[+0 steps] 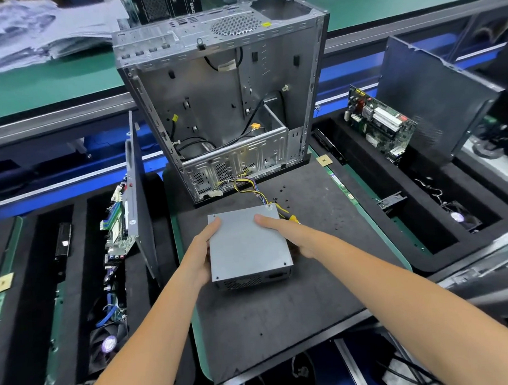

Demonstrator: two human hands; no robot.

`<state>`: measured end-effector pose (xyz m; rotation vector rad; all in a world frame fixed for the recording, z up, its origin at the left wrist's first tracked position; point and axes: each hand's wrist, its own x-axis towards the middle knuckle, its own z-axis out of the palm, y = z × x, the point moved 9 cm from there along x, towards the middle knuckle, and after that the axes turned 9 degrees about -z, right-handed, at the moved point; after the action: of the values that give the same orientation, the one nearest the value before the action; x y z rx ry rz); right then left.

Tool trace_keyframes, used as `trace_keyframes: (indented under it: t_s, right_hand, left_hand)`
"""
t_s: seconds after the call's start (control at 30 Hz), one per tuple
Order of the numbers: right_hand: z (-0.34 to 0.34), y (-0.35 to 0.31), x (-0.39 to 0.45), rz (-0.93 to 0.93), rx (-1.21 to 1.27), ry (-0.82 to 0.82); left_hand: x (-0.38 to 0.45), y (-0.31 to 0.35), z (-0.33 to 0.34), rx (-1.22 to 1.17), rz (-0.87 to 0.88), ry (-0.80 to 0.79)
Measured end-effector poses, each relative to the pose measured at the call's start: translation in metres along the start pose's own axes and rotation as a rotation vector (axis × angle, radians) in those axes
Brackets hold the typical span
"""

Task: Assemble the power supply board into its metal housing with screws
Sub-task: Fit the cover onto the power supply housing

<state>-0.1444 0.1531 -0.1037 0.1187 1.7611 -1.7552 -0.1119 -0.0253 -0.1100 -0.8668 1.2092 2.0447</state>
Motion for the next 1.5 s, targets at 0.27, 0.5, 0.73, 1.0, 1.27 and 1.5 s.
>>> trace_keyframes:
  t_s: [0.27,0.5,0.73,1.0,1.27,1.5]
  right_hand:
    - [-0.006,-0.002,0.006,-0.01,0.04,0.09]
    - [-0.004,-0.001,0.01,0.007,0.004,0.081]
    - [-0.007,-0.001,0.006,-0.015,-0.02,0.097]
    - [-0.008,-0.005,-0.001,0.036,-0.234,0.134]
    - [-0.008,-0.008,-0.002,0.005,-0.326,0.131]
    - [-0.01,-0.01,0.003,0.018,-0.339,0.082]
  left_hand:
    - [0.005,0.009,-0.002,0.018,0.063,0.025]
    - [0.009,0.012,-0.004,0.034,0.063,0.024]
    - [0.01,0.011,-0.01,0.089,0.073,0.042]
    - [0.013,0.013,-0.014,0.112,0.08,0.065]
    - [0.013,0.013,-0.02,0.149,0.084,0.11]
    - [0.013,0.01,-0.024,0.188,0.086,0.136]
